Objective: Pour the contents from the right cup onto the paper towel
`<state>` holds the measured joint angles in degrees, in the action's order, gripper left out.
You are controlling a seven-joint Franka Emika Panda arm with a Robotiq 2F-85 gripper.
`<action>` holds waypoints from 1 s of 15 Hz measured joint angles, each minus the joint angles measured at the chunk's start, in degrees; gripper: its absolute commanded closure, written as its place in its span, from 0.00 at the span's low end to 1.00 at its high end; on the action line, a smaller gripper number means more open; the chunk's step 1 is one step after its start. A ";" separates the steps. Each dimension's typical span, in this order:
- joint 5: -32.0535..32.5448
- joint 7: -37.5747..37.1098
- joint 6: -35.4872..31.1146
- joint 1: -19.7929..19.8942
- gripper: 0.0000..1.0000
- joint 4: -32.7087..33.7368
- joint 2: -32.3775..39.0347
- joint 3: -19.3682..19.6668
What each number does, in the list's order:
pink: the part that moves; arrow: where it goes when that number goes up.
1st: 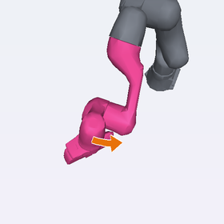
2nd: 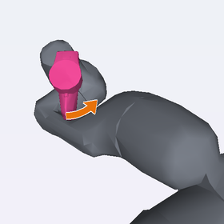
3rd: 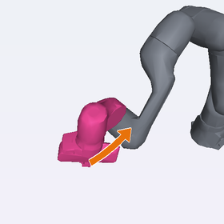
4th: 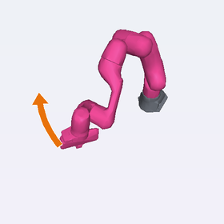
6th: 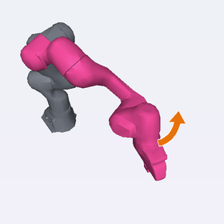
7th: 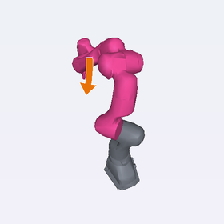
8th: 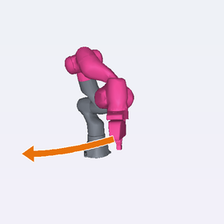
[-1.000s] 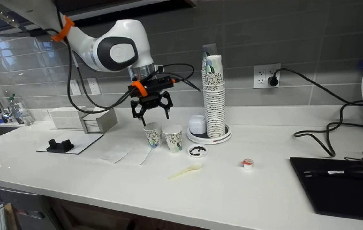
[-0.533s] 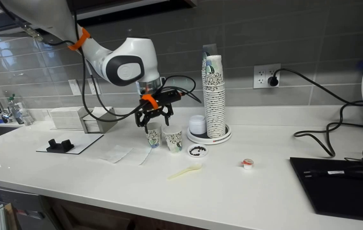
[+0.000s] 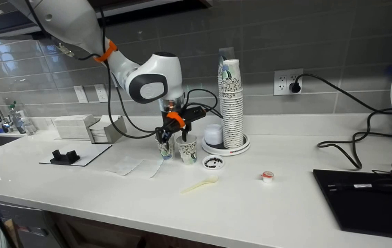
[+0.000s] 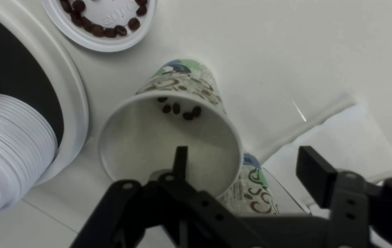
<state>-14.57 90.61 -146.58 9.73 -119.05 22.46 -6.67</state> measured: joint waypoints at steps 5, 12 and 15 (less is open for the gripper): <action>0.00 0.49 0.05 1.21 0.83 2.08 2.30 -1.11; 0.00 0.49 0.03 1.53 0.99 2.44 2.53 -1.40; 0.00 0.49 0.03 1.54 0.99 2.44 2.53 -1.48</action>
<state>-14.57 91.10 -146.56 11.27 -116.61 24.99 -8.15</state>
